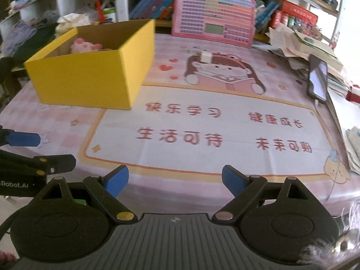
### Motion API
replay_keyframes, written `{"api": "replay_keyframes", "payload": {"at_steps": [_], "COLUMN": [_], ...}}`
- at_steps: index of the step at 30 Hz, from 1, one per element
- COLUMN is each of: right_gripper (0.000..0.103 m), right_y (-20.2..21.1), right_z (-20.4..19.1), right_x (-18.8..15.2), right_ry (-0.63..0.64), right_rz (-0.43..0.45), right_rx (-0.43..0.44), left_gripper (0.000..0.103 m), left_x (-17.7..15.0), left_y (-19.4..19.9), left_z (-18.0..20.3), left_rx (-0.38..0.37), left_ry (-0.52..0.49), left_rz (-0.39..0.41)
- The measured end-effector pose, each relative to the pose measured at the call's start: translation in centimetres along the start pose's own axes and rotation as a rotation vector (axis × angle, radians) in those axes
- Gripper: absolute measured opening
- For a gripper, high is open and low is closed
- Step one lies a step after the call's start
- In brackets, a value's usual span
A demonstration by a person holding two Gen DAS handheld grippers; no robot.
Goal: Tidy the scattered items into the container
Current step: 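Move both tools toward the small white charger cube and white-red card box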
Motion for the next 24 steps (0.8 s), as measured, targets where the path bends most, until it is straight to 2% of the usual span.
{"api": "replay_keyframes", "payload": {"at_steps": [8, 14, 20, 24], "right_gripper": [0.09, 0.09, 0.09, 0.09], "right_y": [-0.9, -2.1, -3.8, -5.2], "right_z": [5.8, 9.9, 14.7, 17.2], "right_x": [0.1, 0.9, 2.8, 4.3], "right_ry": [-0.068, -0.07, -0.094, -0.117], "right_rz": [0.001, 0.009, 0.046, 0.071], "right_rx": [-0.081, -0.101, -0.1, -0.066], "left_gripper": [0.086, 0.086, 0.086, 0.086], "left_x": [1.5, 3.5, 6.4, 8.1], "left_y": [-2.6, -4.9, -7.7, -9.2], "left_z": [4.7, 8.3, 11.5, 13.3], "left_rx": [-0.051, -0.082, -0.078, -0.04], "left_ry": [-0.073, -0.1, -0.117, -0.137], "left_rz": [-0.027, -0.009, 0.005, 0.003]}}
Point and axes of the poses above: each gripper's, at about its wrist camera, not at the fingertips, and y roughly against the way its jaws point, z to its right, x to its top, the point moved 4 cm from there along -y, roughly the way its jaws point, and after that the axes turned 12 degrees about y, right-handed, at the moved point
